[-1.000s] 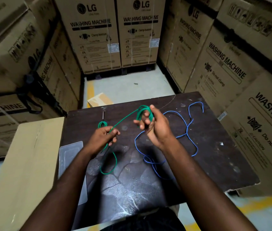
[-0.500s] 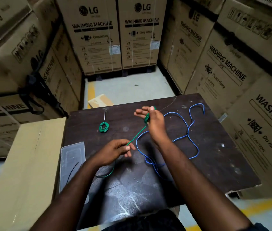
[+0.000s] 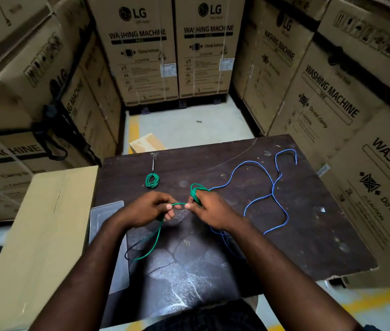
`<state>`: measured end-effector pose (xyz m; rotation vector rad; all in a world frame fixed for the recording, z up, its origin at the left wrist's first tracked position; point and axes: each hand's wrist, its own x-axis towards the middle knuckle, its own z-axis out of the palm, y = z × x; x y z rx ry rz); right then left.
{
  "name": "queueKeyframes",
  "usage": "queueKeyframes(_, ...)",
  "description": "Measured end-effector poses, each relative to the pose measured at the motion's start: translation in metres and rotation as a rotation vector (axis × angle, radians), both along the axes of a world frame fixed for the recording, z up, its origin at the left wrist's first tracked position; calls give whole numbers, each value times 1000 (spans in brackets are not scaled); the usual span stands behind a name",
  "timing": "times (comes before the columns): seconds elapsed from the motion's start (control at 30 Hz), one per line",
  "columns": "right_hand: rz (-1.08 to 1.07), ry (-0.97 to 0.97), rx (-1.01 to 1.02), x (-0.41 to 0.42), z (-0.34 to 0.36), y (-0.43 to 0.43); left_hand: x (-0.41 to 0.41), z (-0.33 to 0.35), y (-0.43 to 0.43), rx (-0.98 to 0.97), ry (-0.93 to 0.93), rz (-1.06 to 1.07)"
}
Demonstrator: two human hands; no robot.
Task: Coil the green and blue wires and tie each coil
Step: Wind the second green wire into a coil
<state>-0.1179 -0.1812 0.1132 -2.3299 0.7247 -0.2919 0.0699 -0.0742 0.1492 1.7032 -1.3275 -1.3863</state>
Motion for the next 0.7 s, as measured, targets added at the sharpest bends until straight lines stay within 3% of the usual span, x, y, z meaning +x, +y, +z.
queueKeyframes(0.1, -12, -62, -148, 3, -2, -1, 5, 0, 1, 0, 21, 15)
queueKeyframes(0.2, -77, -90, -160, 3, -6, -2, 13, 0, 2, 27, 44, 67)
queueKeyframes(0.4, -393, -469, 504, -2, -6, -11, 25, -13, 11, 28, 116, 373)
queueKeyframes(0.53, -507, -679, 651, -6, 3, -26, 38, -55, 20, 145, -125, 470)
queueKeyframes(0.7, -630, -930, 866, -9, 12, -38, 48, -99, 32, 287, -433, 426)
